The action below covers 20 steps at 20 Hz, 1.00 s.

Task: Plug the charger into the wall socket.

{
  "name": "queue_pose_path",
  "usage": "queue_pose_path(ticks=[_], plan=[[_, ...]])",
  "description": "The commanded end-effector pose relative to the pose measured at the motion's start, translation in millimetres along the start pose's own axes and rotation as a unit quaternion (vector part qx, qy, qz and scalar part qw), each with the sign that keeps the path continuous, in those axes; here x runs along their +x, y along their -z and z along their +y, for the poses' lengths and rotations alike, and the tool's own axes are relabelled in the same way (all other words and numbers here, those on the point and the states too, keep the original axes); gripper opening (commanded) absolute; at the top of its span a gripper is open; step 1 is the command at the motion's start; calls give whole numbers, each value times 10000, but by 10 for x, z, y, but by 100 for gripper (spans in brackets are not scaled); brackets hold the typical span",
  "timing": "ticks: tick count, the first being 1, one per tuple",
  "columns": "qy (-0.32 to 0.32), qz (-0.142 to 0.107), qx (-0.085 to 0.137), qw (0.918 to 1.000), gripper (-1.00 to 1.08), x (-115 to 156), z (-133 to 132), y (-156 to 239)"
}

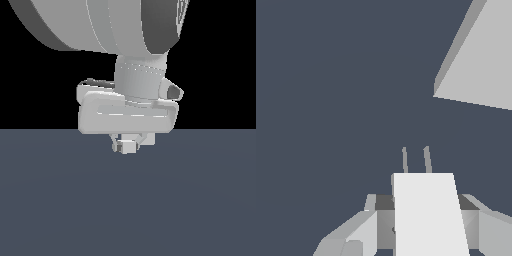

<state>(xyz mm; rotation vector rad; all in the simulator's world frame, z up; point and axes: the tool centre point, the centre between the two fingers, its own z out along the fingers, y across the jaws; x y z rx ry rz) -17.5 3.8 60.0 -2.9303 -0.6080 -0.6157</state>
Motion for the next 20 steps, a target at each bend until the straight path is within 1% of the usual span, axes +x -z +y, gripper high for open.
queue_pose_path(ticks=[1,5,10,15,20], plan=[[-278,8,-118,9995,-100,83,147,98],[-641,3,-281,9976,-100,168,353,227],[-907,-12,-405,9951,-100,211,509,321],[-1017,-23,-458,9938,-100,224,576,359],[-994,-29,-448,9940,-100,214,564,346]])
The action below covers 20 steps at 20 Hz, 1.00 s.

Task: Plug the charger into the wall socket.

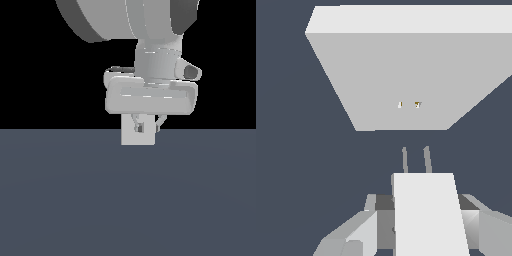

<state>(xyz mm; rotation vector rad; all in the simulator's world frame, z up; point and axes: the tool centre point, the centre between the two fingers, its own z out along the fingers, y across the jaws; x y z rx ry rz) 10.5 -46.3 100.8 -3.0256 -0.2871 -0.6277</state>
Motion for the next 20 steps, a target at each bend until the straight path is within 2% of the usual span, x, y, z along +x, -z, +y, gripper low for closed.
queue_pose_path(ticks=[1,10,20], plan=[[13,-2,6,10000,-100,-5,-7,-6],[12,-5,4,10000,-100,39,-7,-26],[17,-6,-1,10000,-100,348,-10,-159]])
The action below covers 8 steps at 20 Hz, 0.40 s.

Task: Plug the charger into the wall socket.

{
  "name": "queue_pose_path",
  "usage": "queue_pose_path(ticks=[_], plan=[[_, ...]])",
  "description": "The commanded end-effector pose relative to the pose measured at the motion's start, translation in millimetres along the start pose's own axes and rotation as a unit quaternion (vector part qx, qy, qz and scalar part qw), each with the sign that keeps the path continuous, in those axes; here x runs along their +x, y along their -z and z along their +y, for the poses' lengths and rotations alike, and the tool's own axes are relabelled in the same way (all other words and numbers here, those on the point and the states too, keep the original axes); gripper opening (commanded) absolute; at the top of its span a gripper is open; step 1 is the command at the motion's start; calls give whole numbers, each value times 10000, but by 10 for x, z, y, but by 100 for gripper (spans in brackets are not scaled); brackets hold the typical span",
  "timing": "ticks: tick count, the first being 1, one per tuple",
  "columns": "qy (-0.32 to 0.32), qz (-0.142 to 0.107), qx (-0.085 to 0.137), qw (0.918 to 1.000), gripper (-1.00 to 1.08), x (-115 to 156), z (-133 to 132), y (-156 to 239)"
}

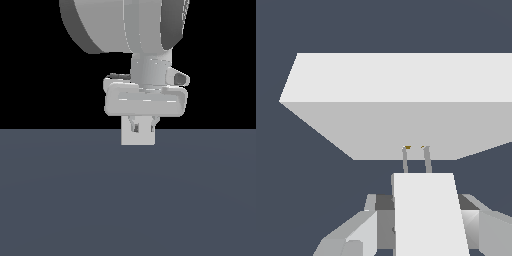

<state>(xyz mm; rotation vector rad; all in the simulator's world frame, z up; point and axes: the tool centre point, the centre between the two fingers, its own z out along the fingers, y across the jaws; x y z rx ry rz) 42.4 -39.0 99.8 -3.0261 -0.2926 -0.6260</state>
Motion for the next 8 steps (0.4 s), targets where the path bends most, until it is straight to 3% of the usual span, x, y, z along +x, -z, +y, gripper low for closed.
queue_pose_path(ticks=[1,8], plan=[[0,1,-2,10000,-100,76,2,-31],[-2,3,2,10000,-100,156,2,-66]])
